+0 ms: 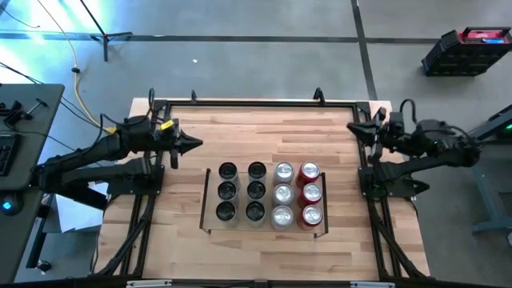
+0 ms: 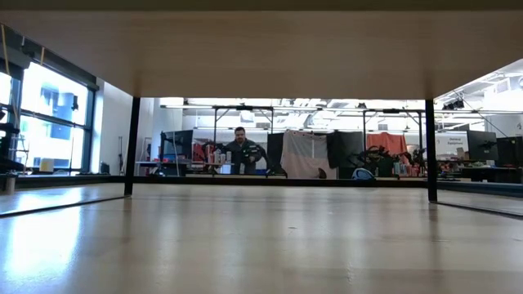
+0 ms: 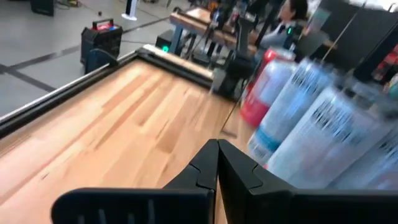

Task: Place canned beverage on shelf
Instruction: Return to Home Position

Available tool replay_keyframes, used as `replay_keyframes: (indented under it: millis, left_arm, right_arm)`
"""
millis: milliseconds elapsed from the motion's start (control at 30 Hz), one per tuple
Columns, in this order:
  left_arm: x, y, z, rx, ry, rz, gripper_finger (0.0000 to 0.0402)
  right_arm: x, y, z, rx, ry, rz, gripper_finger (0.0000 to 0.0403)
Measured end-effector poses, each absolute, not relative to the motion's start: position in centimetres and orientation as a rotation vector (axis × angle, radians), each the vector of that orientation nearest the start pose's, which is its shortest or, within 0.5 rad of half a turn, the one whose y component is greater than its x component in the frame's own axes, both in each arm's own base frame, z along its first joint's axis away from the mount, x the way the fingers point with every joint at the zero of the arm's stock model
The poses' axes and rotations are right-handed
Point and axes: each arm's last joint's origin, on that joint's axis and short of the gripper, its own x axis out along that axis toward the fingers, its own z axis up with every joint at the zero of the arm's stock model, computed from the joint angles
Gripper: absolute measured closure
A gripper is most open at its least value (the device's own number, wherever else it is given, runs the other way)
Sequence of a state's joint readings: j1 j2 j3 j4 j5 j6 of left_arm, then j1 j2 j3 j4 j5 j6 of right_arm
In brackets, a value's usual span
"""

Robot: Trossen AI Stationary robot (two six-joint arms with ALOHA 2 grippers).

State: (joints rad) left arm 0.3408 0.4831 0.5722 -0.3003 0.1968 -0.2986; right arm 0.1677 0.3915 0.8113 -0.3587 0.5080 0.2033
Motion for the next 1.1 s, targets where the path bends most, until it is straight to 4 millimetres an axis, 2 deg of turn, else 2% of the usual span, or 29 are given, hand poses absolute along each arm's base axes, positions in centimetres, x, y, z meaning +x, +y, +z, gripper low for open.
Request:
replay_keyframes:
  millis: [133,367,533,633,833,900,1100]
  left_arm:
    - [10.9,3.3,27.1,-0.279,0.179,0.183,0.0401]
    - [9.6,2.4,24.8,-0.163,-0.05,0.096,0.0401]
    - [8.7,1.9,22.4,-0.203,-0.102,0.096,0.0401]
    - [8.4,1.6,21.1,-0.207,-0.121,0.062,0.0401]
    - [9.4,1.0,18.9,-0.265,-0.129,0.024,0.0401]
    - [9.7,0.7,17.7,-0.256,-0.119,0.021,0.0401]
    - [9.7,0.2,17.1,-0.114,-0.054,0.12,0.0401]
  right_arm:
    - [7.2,-0.1,33.5,0.22,-0.116,-0.292,0.0391]
    - [6.9,-0.1,28.8,0.254,-0.201,-0.258,0.0391]
    - [6.6,-0.1,25.4,0.265,-0.226,-0.228,0.0391]
    - [7.4,0.0,23.7,0.247,-0.201,-0.253,0.0391]
    - [8.9,0.2,19.9,0.32,-0.242,-0.26,0.0391]
    - [9.2,0.3,18.9,0.326,-0.268,-0.249,0.0391]
    - [9.5,0.4,17.8,0.287,-0.142,-0.266,0.0391]
